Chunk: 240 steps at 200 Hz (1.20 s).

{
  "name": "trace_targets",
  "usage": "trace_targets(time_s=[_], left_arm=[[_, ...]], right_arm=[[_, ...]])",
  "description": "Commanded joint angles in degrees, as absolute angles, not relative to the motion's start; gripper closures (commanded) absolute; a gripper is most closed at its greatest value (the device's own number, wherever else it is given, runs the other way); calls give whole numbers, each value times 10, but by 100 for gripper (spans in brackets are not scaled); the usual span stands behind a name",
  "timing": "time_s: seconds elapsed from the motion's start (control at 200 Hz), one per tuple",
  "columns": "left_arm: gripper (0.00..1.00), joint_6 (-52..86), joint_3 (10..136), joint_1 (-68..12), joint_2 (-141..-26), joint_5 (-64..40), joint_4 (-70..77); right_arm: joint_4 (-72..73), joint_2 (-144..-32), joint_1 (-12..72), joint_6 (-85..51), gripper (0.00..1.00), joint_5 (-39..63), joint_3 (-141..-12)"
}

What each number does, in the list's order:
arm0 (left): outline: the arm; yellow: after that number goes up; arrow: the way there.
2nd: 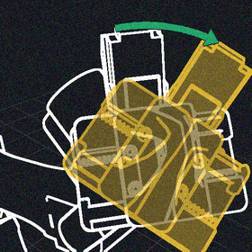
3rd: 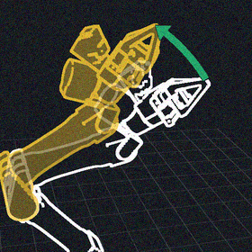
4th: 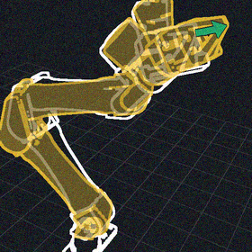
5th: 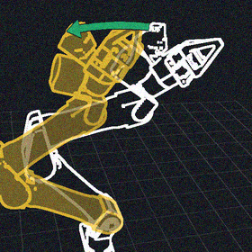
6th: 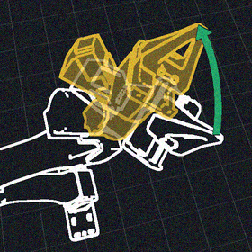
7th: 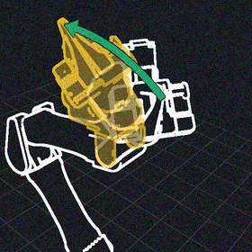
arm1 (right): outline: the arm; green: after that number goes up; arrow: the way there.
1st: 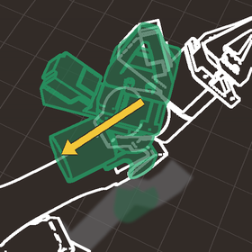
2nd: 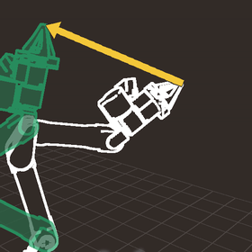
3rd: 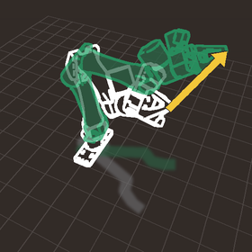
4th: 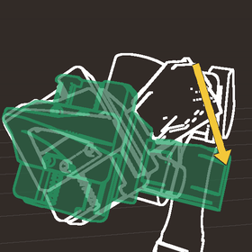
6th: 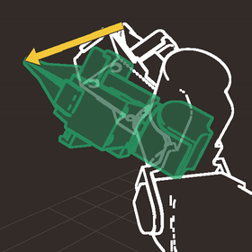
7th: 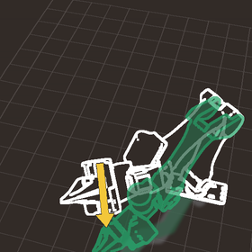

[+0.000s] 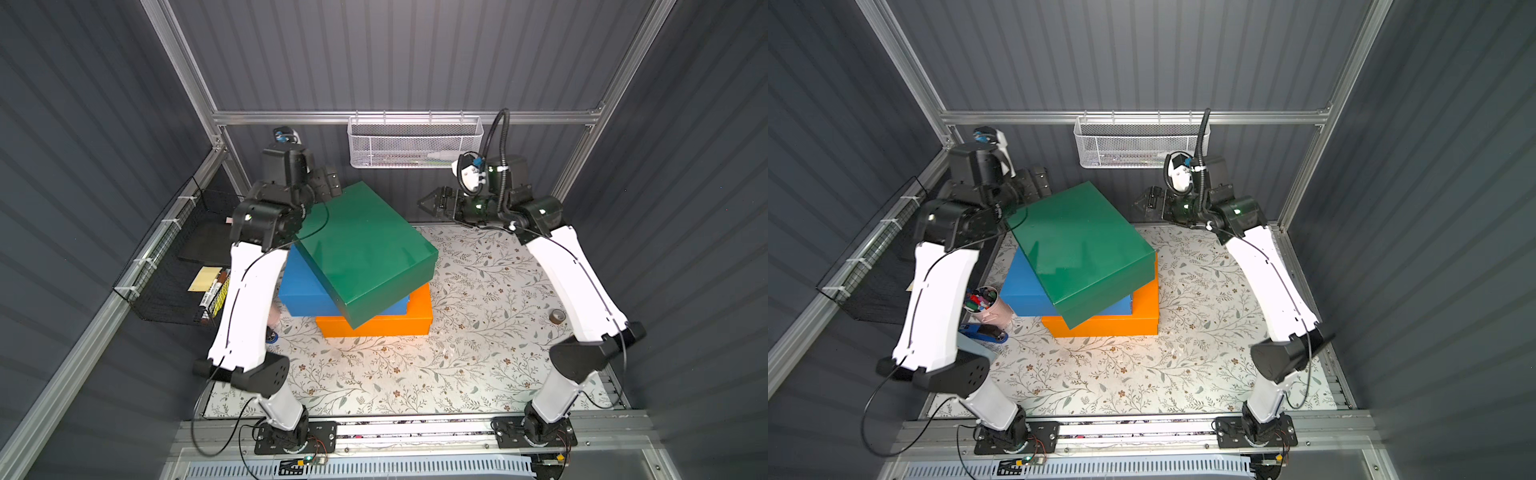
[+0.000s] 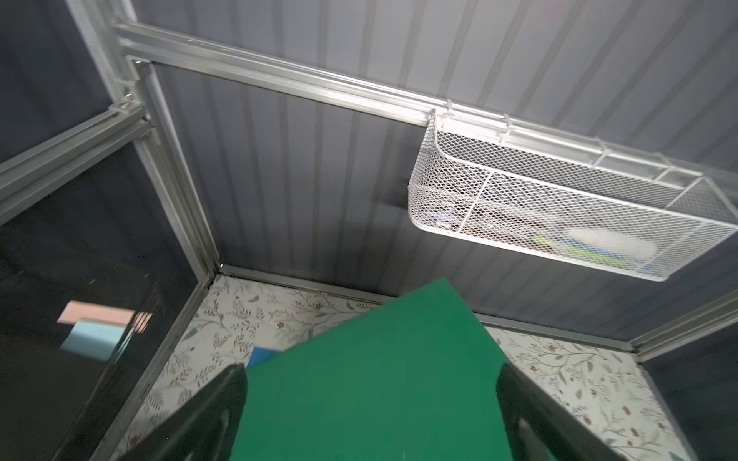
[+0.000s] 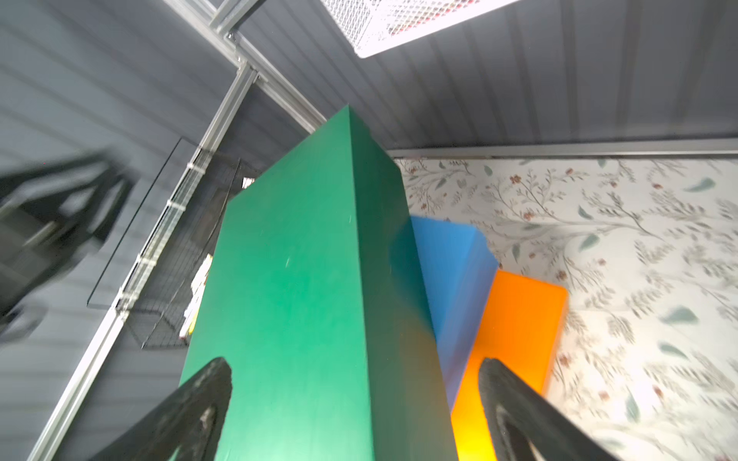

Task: Stack the shoeboxes
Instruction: Place the shoebox at the shoebox, then adjust the shoebox.

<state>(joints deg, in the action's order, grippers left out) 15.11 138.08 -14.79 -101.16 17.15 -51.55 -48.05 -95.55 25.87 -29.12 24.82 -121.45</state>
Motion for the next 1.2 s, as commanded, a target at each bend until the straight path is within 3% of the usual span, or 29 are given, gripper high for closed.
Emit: trace_targets(time_s=[0.0, 0.155, 0.37, 0.685, 1.196], left_arm=[[0, 80, 1413, -105, -1050, 128, -478], [0, 79, 1412, -22, -1095, 13, -461], [0, 67, 1393, 14, -1111, -26, -455], [0, 70, 1281, 51, -1070, -160, -412], [0, 82, 1091, 68, -908, -157, -388]], right_arm=[[-485, -872, 260, -267, 2, 232, -1140], [-492, -806, 261, -273, 1, 264, -1065], [-463, -770, 289, -295, 1, 304, -980], [-407, -814, 326, -276, 1, 314, -959], [-361, -880, 328, -253, 1, 328, -981]])
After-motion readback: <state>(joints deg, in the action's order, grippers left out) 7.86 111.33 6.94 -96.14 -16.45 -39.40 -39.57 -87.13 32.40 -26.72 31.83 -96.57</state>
